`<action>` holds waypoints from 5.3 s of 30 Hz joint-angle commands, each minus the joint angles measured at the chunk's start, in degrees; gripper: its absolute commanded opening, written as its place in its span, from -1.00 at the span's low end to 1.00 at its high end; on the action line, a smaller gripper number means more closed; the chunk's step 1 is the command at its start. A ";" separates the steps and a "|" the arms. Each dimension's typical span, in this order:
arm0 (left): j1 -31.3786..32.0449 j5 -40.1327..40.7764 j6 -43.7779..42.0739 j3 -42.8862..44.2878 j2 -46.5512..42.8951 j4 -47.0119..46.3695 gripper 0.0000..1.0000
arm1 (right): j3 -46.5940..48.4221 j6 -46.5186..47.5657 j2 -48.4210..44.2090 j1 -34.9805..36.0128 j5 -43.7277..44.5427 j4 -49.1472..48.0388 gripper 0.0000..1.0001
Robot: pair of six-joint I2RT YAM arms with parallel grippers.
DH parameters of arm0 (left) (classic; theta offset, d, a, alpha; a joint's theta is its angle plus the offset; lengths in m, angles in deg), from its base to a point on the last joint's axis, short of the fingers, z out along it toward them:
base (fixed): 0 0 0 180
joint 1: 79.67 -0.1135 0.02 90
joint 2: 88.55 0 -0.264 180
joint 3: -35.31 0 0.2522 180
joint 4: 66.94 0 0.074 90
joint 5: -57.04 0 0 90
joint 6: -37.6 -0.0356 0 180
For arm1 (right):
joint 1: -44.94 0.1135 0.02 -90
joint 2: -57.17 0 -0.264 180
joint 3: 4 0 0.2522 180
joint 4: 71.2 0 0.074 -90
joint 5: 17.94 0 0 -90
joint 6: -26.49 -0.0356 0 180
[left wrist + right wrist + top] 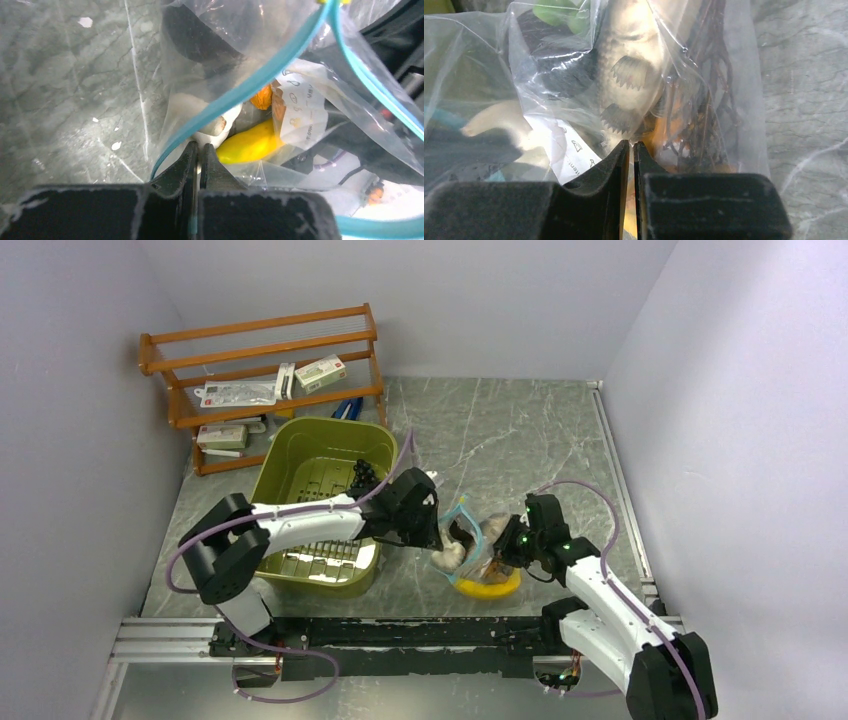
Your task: Open the zip-top bag and remove the fake food
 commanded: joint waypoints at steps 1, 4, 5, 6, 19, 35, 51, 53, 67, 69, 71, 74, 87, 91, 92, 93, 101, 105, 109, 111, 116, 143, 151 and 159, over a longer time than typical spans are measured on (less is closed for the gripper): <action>0.36 5.07 -3.06 2.38 -5.67 5.11 -0.86 | 1.10 -0.98 -0.53 0.20 5.54 2.52 -0.81; 0.32 4.88 -3.05 1.61 -8.83 4.24 -0.86 | 1.24 -0.98 -0.14 0.23 5.54 2.44 -0.81; 0.32 5.43 -3.10 1.87 -9.46 4.73 -0.86 | 1.28 -1.06 0.06 0.21 5.46 2.32 -0.81; 0.36 5.98 -3.34 2.35 -9.94 5.58 -0.86 | 1.31 -1.15 0.20 0.19 5.39 2.18 -0.81; 0.12 18.73 -7.03 5.68 -20.31 11.59 -0.86 | 1.99 -1.09 -0.54 0.18 5.52 3.28 -0.80; -33.03 5.36 -9.68 3.63 -32.14 15.31 -0.87 | 2.54 -1.08 0.51 0.17 4.92 2.89 -0.80; -46.65 -6.98 -8.74 -4.35 -13.46 2.31 -0.27 | 1.49 -0.85 0.00 0.22 3.14 2.75 -0.77; -46.79 -6.07 -9.40 -4.25 -13.80 3.24 0.11 | 1.44 -0.75 -0.29 0.17 3.23 2.98 -0.76; -47.41 -2.30 -9.64 -1.44 -26.90 10.67 0.68 | 2.66 -0.76 -0.18 0.18 2.93 2.88 -0.75; -47.22 -7.54 -9.42 -1.01 -28.44 8.72 0.61 | 2.63 -0.81 -0.62 0.17 3.00 2.65 -0.75; -45.36 -10.72 -9.31 -0.97 -30.04 5.59 0.58 | 2.46 -0.86 -0.85 0.21 3.03 2.07 -0.75; -35.67 -6.81 -12.29 1.21 -30.29 4.60 0.59 | 2.56 -1.07 -0.04 0.18 3.60 1.71 -0.75; -6.56 -6.12 -13.74 8.72 -12.36 6.74 0.30 | 5.50 -1.81 -7.56 0.17 5.83 6.85 -0.69; -3.43 -2.94 -11.67 12.34 -6.64 9.65 0.16 | 7.67 -1.74 -8.31 0.17 6.15 9.31 -0.69; -2.94 -0.33 -10.34 13.06 -5.65 11.32 0.12 | 8.50 -1.63 -8.46 0.19 6.32 9.96 -0.69; -2.64 1.25 -9.42 13.17 -5.22 11.97 0.09 | 9.37 -1.49 -8.70 0.25 6.82 10.71 -0.69; -2.24 11.82 -2.57 6.81 -12.91 11.19 0.27 | 14.48 -0.34 -10.31 0.17 13.60 17.25 -0.67; -2.23 14.76 0.81 2.40 -18.72 10.10 0.24 | 13.38 -0.66 -9.91 0.17 13.14 16.17 -0.67; -2.25 14.27 3.46 -2.31 -23.04 8.69 0.04 | 12.01 -1.29 -8.65 0.17 11.87 14.64 -0.67; -2.20 12.09 3.38 -2.70 -22.32 9.25 -0.26 | 11.62 -1.56 -8.29 0.17 11.53 14.29 -0.67; -1.99 5.72 4.20 -3.79 -19.52 8.15 -0.60 | 11.43 -1.69 -8.64 0.24 11.67 14.32 -0.67; 1.30 7.74 5.94 -0.47 -10.59 5.02 -0.49 | 17.40 5.71 2.87 0.12 8.06 8.35 -0.63; 1.28 10.67 5.92 0.25 -11.57 8.23 -0.48 | 15.72 5.11 1.31 0.09 7.53 8.51 -0.63; 1.28 15.09 5.34 0.69 -14.93 12.10 -0.47 | 14.14 3.87 0.38 0.14 5.83 7.58 -0.63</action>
